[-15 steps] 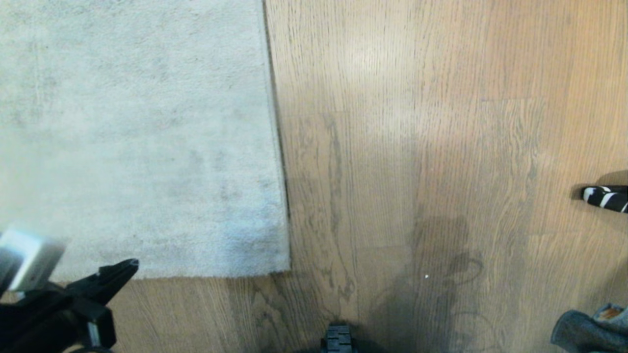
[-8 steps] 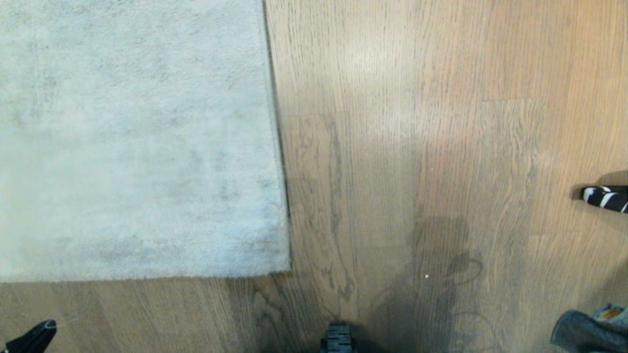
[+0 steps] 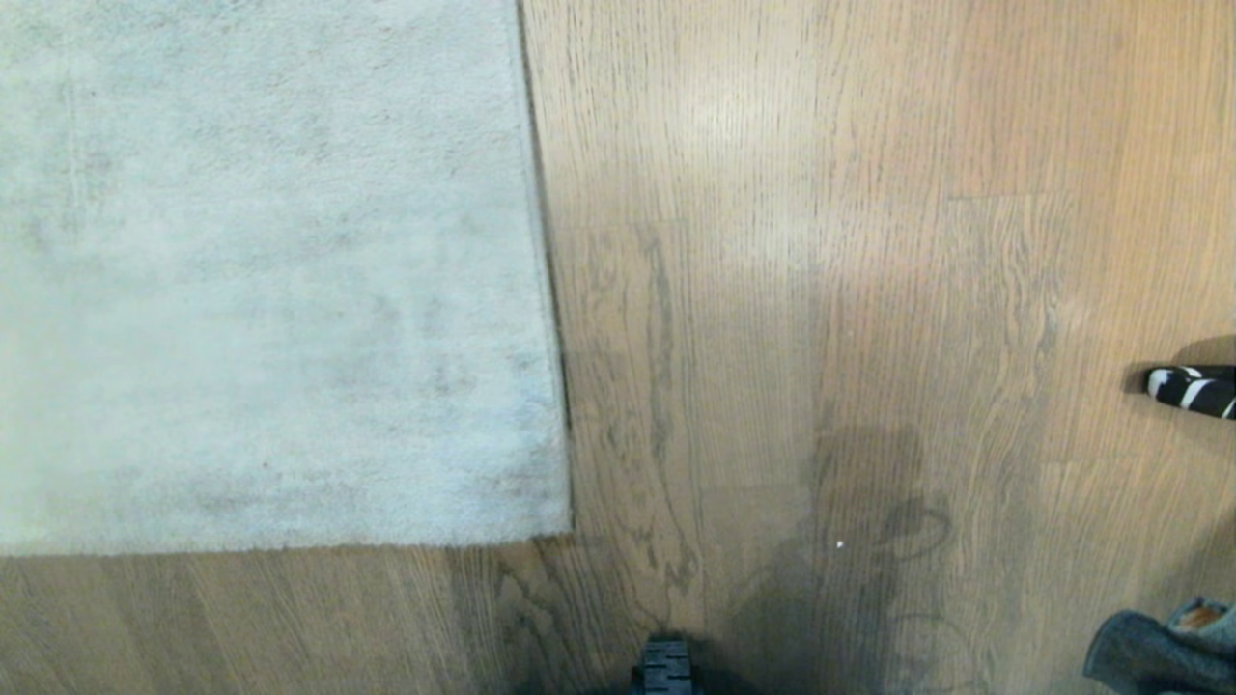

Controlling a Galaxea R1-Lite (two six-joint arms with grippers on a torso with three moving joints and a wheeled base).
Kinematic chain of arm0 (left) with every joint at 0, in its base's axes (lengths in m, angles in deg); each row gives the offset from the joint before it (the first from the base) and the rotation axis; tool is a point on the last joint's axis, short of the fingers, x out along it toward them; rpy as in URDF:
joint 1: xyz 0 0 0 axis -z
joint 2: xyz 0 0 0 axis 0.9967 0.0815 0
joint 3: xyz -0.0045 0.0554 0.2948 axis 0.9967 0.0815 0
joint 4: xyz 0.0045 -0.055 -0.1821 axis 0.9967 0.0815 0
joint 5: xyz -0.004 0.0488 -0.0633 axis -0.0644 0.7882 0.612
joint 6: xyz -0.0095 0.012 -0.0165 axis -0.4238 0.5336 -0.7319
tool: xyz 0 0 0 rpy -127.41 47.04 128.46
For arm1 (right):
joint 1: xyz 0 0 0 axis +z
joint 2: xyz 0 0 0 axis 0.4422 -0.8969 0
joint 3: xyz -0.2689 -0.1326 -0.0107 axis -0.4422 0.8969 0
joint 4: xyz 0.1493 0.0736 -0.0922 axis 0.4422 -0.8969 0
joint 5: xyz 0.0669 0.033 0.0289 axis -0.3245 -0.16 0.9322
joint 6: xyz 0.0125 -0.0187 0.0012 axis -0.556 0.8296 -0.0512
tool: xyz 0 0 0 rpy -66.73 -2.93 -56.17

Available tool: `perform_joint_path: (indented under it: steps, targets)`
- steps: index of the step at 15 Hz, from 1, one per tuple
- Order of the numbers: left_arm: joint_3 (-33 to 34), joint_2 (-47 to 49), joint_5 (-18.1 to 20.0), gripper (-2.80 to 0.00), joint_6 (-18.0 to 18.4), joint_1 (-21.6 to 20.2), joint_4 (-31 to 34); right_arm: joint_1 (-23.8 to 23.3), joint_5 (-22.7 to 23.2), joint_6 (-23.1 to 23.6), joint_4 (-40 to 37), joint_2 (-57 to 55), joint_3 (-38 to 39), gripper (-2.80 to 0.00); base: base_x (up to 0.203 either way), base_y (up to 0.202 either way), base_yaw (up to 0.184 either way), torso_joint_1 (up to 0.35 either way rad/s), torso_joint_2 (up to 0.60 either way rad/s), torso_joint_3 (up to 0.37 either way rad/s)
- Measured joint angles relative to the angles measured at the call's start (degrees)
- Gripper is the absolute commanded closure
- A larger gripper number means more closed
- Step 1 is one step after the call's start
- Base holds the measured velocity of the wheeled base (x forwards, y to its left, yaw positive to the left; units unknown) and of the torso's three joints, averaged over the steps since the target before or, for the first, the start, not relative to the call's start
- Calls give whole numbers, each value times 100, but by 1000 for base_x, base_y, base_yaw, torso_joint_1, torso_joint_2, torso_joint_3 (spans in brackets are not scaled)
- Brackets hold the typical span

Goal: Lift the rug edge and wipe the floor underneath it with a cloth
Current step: Put down the rag

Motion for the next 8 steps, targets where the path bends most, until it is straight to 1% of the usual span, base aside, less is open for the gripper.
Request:
perform_joint_path:
  steps: [2, 8]
  targets:
    - [5, -377, -10, 0, -195, 24, 123, 0, 2, 0, -1, 0, 2, 0, 0, 0, 0, 0, 0, 0]
    - [7, -674, -18, 0, -222, 33, 125, 2, 4, 0, -2, 0, 2, 0, 0, 0, 0, 0, 0, 0]
